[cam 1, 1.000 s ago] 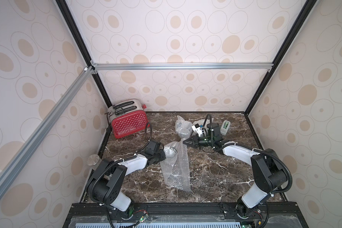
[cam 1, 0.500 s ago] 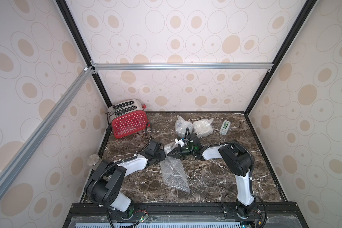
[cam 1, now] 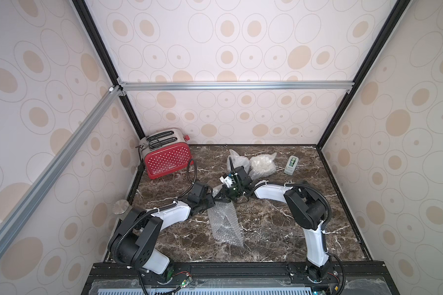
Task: Wrap bowls in bubble wrap
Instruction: Wrap the bowl in bubble wrap.
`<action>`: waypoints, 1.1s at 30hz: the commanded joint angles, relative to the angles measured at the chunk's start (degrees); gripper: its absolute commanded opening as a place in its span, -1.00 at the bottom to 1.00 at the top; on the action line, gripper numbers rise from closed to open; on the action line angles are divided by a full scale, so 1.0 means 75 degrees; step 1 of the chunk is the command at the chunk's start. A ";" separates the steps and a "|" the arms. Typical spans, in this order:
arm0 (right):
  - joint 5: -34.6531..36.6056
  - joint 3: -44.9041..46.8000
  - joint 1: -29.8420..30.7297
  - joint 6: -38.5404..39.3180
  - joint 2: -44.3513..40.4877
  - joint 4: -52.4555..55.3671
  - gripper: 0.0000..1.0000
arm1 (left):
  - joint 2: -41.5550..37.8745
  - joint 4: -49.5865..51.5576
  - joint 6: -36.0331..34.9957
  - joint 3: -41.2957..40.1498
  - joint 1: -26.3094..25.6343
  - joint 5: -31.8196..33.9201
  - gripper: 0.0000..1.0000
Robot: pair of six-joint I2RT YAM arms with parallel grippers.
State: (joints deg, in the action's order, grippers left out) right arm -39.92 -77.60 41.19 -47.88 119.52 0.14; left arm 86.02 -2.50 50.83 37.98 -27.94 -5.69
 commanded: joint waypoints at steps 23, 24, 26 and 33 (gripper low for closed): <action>0.1394 -0.1055 0.0419 0.1167 0.1112 0.2394 -0.87 | -0.2055 0.0595 0.0556 -0.0261 -0.0077 0.0091 0.21; 0.1409 -0.1060 0.0410 0.1180 0.1082 0.2423 -0.87 | -0.2123 0.0599 0.0583 -0.0276 -0.0083 0.0087 0.24; 0.1379 -0.1055 0.0417 0.1194 0.1034 0.2413 -0.87 | -0.2170 0.0492 0.0596 -0.0327 -0.0083 -0.0044 0.24; 0.1093 -0.1064 0.0415 0.1053 0.1033 0.2122 -0.87 | -0.1503 -0.0549 0.0915 -0.0547 -0.0082 -0.1066 0.15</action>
State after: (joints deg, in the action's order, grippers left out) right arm -32.97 -86.46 43.20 -40.03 125.05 12.95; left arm 71.96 -3.92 56.16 34.92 -27.81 -8.62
